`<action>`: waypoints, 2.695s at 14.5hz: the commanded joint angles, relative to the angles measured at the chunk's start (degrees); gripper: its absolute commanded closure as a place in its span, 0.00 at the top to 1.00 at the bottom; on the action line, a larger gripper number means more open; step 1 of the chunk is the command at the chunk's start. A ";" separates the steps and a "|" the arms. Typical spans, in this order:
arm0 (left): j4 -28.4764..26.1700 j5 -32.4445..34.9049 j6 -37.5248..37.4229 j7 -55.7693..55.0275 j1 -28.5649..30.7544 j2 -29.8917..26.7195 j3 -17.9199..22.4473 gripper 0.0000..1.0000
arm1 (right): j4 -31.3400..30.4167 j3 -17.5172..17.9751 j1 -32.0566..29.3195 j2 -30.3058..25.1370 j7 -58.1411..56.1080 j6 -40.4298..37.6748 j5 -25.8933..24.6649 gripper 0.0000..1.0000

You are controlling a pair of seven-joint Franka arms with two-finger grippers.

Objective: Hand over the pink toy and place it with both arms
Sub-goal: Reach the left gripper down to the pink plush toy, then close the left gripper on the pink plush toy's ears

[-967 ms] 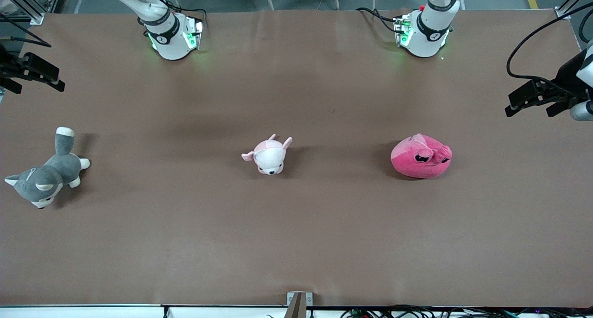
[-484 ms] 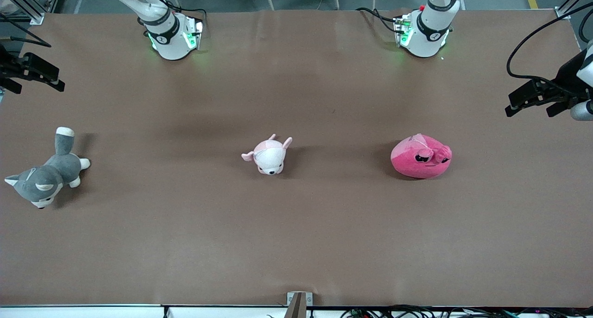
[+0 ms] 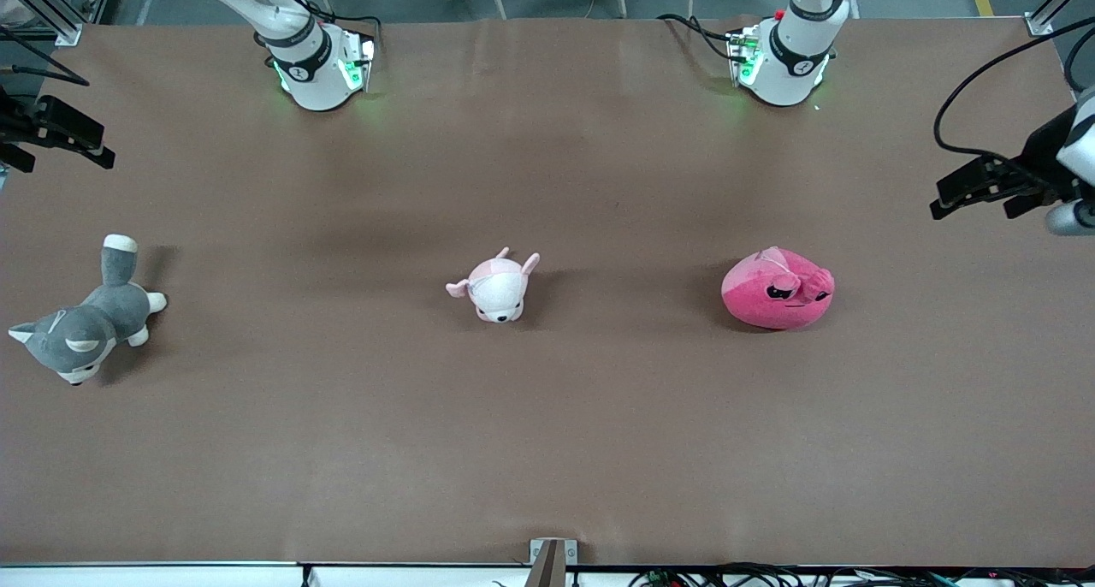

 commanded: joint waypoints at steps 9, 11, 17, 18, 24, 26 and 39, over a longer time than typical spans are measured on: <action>-13.57 -0.17 15.15 -0.54 -0.83 8.83 -0.89 1.00 | 0.53 0.11 -3.02 11.71 -0.90 6.18 -1.19 1.00; -13.57 -0.17 17.62 -2.46 -1.79 11.74 -0.89 1.00 | 0.53 0.11 -2.85 11.62 -0.29 6.19 -1.28 1.00; -14.97 -0.17 20.44 -5.90 -3.47 14.21 -0.89 1.00 | 0.44 0.11 -2.93 11.71 8.74 6.10 -0.93 1.00; -15.41 -0.17 20.35 -5.90 -3.47 14.12 -0.89 1.00 | 0.44 0.11 -2.85 11.71 10.59 5.84 -0.84 1.00; -16.65 -0.17 20.44 -6.07 -3.38 14.12 -0.89 0.87 | 0.35 0.11 -2.58 11.71 16.84 5.57 -0.75 1.00; -16.65 -0.17 20.44 -6.16 -3.38 14.21 -0.89 0.74 | 0.26 0.20 -2.67 11.71 17.55 5.57 -0.75 1.00; -16.03 -0.17 19.13 -13.71 -4.61 12.72 -2.63 0.01 | 0.00 0.46 -2.85 11.62 24.04 5.04 2.41 1.00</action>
